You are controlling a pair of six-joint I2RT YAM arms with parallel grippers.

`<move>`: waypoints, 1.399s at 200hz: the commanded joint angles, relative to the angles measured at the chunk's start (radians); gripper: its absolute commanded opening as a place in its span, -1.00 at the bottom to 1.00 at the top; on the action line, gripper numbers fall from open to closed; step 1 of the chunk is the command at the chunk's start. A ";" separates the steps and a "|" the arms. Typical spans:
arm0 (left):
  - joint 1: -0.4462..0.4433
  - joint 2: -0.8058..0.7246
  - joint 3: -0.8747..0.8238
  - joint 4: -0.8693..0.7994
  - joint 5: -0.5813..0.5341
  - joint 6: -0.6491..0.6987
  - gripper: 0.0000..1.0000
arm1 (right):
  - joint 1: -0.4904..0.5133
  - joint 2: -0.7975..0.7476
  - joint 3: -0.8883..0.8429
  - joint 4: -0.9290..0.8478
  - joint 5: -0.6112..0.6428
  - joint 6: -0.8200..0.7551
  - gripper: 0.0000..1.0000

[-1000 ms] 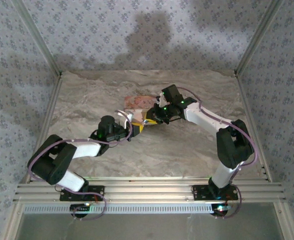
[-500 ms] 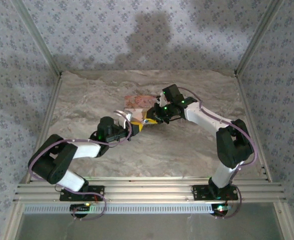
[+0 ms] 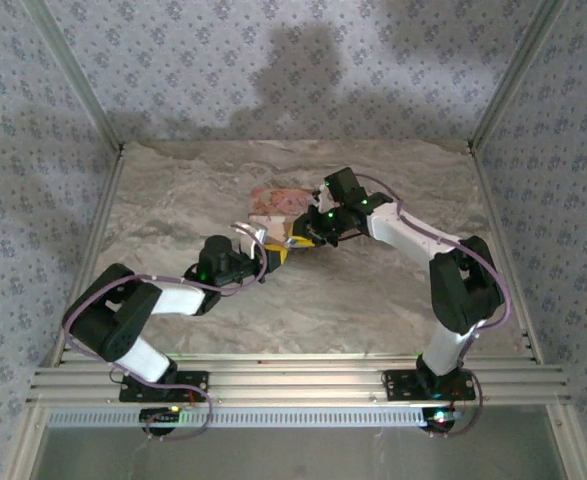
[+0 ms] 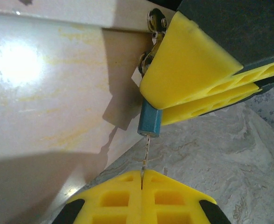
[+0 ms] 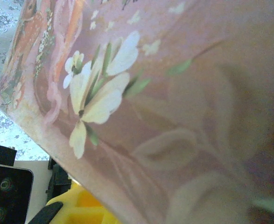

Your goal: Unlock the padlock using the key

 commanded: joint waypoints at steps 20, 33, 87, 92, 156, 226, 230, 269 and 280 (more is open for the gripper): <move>-0.015 -0.034 0.016 0.099 -0.067 0.033 -1.00 | 0.021 0.007 0.044 -0.080 -0.062 -0.041 -1.00; -0.015 -0.047 0.010 0.095 -0.082 0.042 -1.00 | 0.022 0.009 0.047 -0.091 -0.051 -0.040 -1.00; -0.018 -0.051 0.023 0.085 -0.079 0.047 -1.00 | 0.031 0.030 0.072 -0.126 -0.040 -0.030 -1.00; -0.019 -0.050 0.026 0.083 -0.075 0.044 -1.00 | 0.031 0.030 0.073 -0.126 -0.038 -0.029 -1.00; -0.020 -0.059 0.039 0.118 -0.032 -0.005 -1.00 | 0.038 0.047 0.072 -0.120 -0.037 -0.012 -1.00; -0.020 0.030 0.053 0.187 0.033 -0.056 -1.00 | 0.036 0.052 0.063 -0.066 -0.034 0.028 -1.00; -0.020 0.034 0.053 0.191 0.034 -0.059 -1.00 | 0.035 0.052 0.063 -0.065 -0.035 0.030 -1.00; -0.014 0.053 0.054 0.197 0.039 -0.067 -1.00 | 0.036 0.059 0.057 -0.040 -0.040 0.047 -1.00; -0.009 0.053 0.058 0.191 0.043 -0.067 -1.00 | 0.038 0.062 0.059 -0.041 -0.046 0.049 -1.00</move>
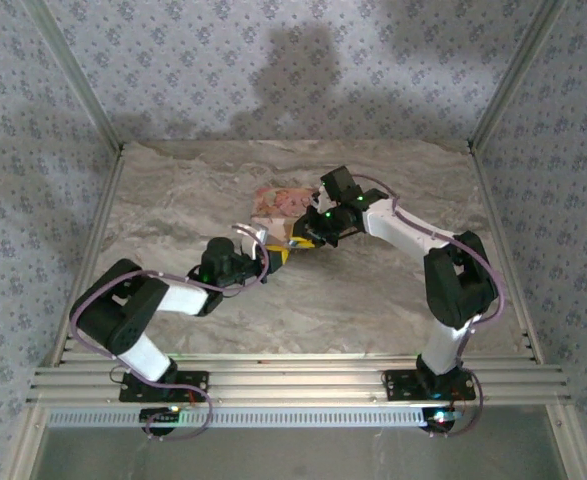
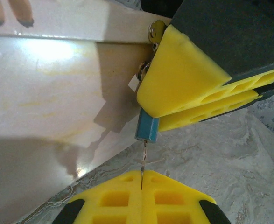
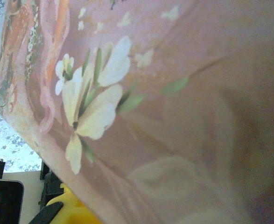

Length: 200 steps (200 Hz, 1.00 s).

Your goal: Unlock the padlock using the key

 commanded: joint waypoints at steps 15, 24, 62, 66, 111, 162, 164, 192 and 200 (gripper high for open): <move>0.007 0.001 0.066 0.123 0.050 -0.008 -1.00 | 0.034 0.018 0.010 0.028 -0.091 0.024 -1.00; 0.017 0.003 0.066 0.123 0.051 -0.007 -1.00 | 0.034 0.018 0.008 0.026 -0.091 0.022 -1.00; 0.027 0.029 0.065 0.166 0.053 -0.030 -1.00 | 0.033 -0.001 -0.043 0.072 -0.117 0.052 -1.00; 0.027 0.038 0.063 0.188 0.059 -0.042 -1.00 | 0.031 -0.004 -0.047 0.081 -0.126 0.056 -1.00; 0.035 0.052 0.088 0.194 0.081 -0.060 -1.00 | 0.021 -0.022 -0.050 0.068 -0.106 0.032 -1.00; 0.055 0.088 0.062 0.299 0.128 -0.105 -1.00 | 0.025 -0.011 -0.038 0.048 -0.117 -0.019 -1.00; 0.057 0.091 0.062 0.306 0.131 -0.110 -1.00 | 0.023 -0.012 -0.038 0.049 -0.119 -0.023 -1.00; 0.074 0.123 0.047 0.380 0.150 -0.140 -1.00 | 0.018 -0.014 -0.046 0.052 -0.147 -0.055 -1.00; 0.074 0.124 0.047 0.379 0.152 -0.134 -1.00 | 0.018 -0.014 -0.050 0.055 -0.156 -0.058 -1.00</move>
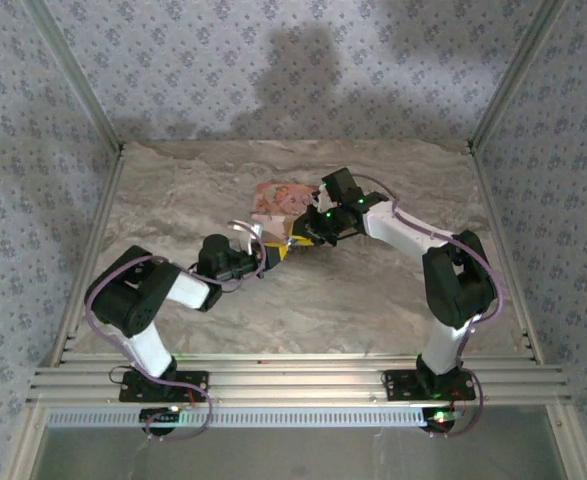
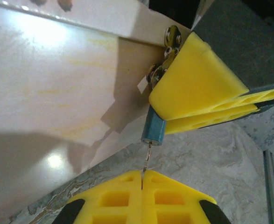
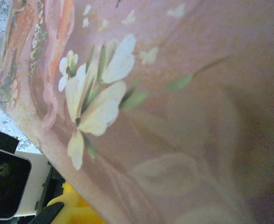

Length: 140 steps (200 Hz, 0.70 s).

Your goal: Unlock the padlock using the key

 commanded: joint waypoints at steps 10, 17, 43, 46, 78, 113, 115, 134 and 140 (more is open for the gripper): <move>0.005 0.000 0.029 0.207 0.029 -0.019 -1.00 | 0.025 -0.016 -0.020 -0.023 -0.160 -0.040 -1.00; 0.006 0.004 0.030 0.209 0.033 -0.017 -1.00 | 0.024 -0.017 -0.026 -0.015 -0.165 -0.037 -1.00; 0.007 0.020 0.039 0.224 0.041 -0.021 -1.00 | 0.023 -0.024 -0.044 0.013 -0.192 -0.021 -1.00; 0.008 0.021 0.040 0.228 0.043 -0.024 -1.00 | 0.023 -0.026 -0.045 0.014 -0.193 -0.022 -1.00; 0.009 0.018 0.064 0.238 0.078 -0.055 -1.00 | 0.019 -0.039 -0.047 -0.006 -0.204 -0.050 -1.00; 0.008 0.007 0.094 0.238 0.132 -0.090 -1.00 | 0.018 -0.031 -0.054 0.014 -0.234 -0.066 -1.00; 0.008 0.007 0.095 0.238 0.132 -0.091 -1.00 | 0.018 -0.031 -0.054 0.016 -0.236 -0.066 -1.00; 0.009 0.001 0.098 0.238 0.129 -0.091 -1.00 | 0.017 -0.028 -0.056 0.022 -0.235 -0.062 -1.00; 0.011 0.001 0.098 0.238 0.129 -0.092 -1.00 | 0.016 -0.027 -0.058 0.022 -0.234 -0.059 -1.00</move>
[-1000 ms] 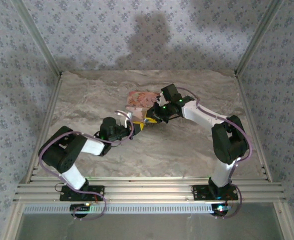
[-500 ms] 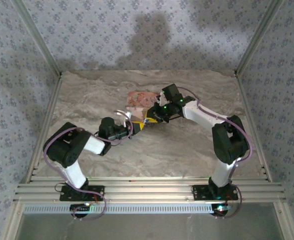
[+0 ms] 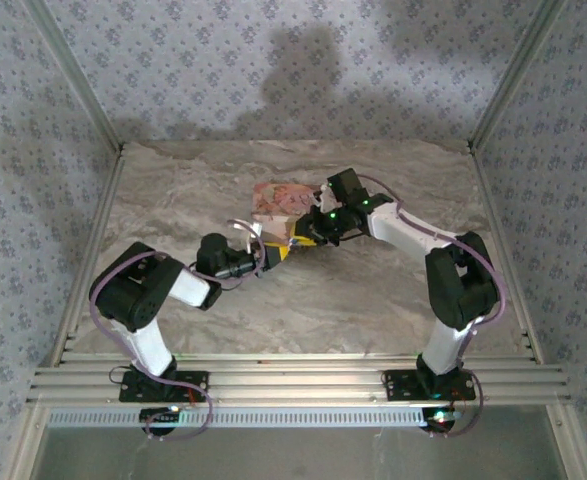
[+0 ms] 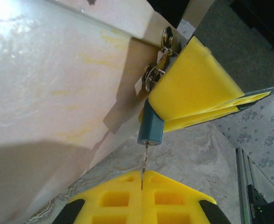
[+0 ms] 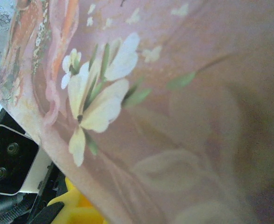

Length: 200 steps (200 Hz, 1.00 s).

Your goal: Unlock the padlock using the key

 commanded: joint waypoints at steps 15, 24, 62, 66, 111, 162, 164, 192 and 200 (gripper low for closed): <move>-0.007 -0.034 0.092 0.175 0.032 -0.021 -1.00 | 0.039 -0.006 -0.025 -0.018 -0.151 -0.004 -1.00; -0.010 -0.039 0.090 0.175 0.020 -0.017 -1.00 | 0.039 -0.004 -0.027 -0.028 -0.139 0.005 -1.00; -0.056 -0.096 0.070 0.065 -0.088 0.103 -1.00 | 0.039 -0.006 -0.035 -0.038 -0.117 0.053 -1.00; -0.062 -0.099 0.068 0.054 -0.101 0.115 -1.00 | 0.039 -0.006 -0.035 -0.037 -0.114 0.060 -1.00; -0.106 -0.120 0.060 0.030 -0.223 0.176 -1.00 | 0.058 -0.011 0.012 -0.122 -0.069 0.095 -1.00; -0.075 -0.078 0.108 0.098 -0.089 0.057 -1.00 | 0.066 -0.014 0.017 -0.146 -0.036 0.123 -1.00; -0.070 -0.074 0.108 0.110 -0.082 0.047 -1.00 | 0.065 -0.014 0.016 -0.145 -0.036 0.124 -1.00; -0.036 -0.032 0.131 0.176 -0.012 -0.030 -1.00 | 0.063 -0.005 0.008 -0.120 -0.056 0.127 -1.00; -0.037 -0.030 0.138 0.176 -0.006 -0.036 -1.00 | 0.063 -0.002 0.006 -0.107 -0.059 0.129 -1.00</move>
